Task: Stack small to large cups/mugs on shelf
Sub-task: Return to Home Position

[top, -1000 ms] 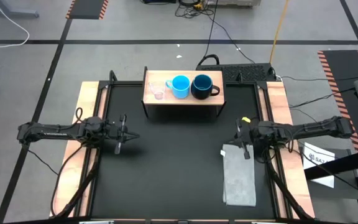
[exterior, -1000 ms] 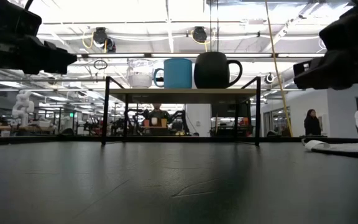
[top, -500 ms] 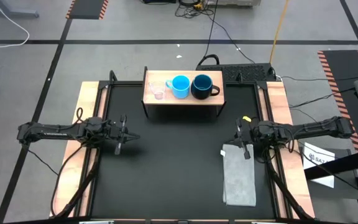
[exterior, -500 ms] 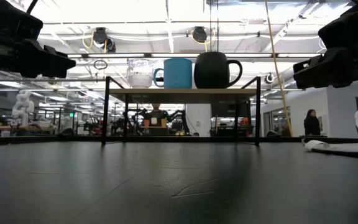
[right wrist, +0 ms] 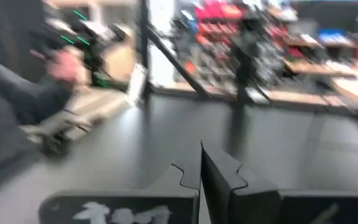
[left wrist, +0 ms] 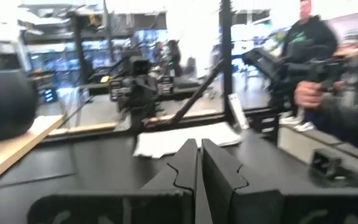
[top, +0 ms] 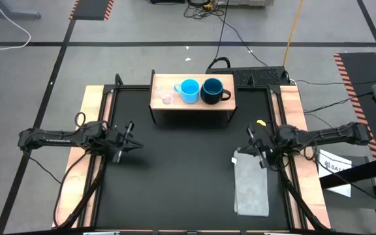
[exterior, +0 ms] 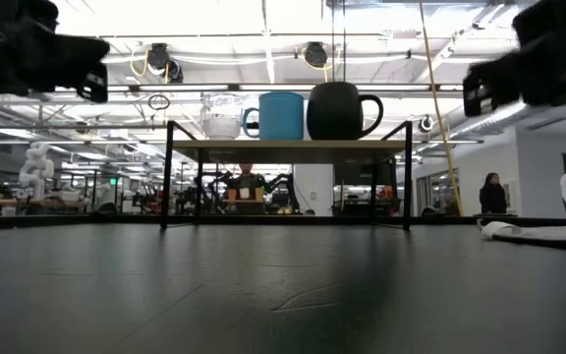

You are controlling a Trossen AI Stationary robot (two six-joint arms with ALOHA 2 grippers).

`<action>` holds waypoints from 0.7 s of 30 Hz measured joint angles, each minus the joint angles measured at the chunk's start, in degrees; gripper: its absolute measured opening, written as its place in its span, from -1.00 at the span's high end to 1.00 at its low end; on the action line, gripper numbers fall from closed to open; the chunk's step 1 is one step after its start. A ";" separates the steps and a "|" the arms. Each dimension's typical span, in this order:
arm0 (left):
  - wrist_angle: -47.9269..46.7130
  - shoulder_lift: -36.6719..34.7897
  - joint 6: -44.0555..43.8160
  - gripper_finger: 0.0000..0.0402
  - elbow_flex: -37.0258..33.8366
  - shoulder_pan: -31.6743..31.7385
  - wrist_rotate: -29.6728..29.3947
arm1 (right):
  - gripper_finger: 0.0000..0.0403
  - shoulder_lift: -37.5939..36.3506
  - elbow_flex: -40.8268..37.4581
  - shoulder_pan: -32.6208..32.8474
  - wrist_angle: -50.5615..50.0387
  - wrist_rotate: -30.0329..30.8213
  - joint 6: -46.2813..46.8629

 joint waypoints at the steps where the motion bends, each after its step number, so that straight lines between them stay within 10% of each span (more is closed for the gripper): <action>1: 0.52 0.00 -0.12 0.87 0.00 0.00 0.99 | 1.00 0.00 0.00 0.04 1.57 -1.76 0.50; 21: -4.70 -0.02 -0.72 0.87 0.00 0.00 -8.12 | 1.00 -0.09 0.00 0.02 -2.06 8.38 2.05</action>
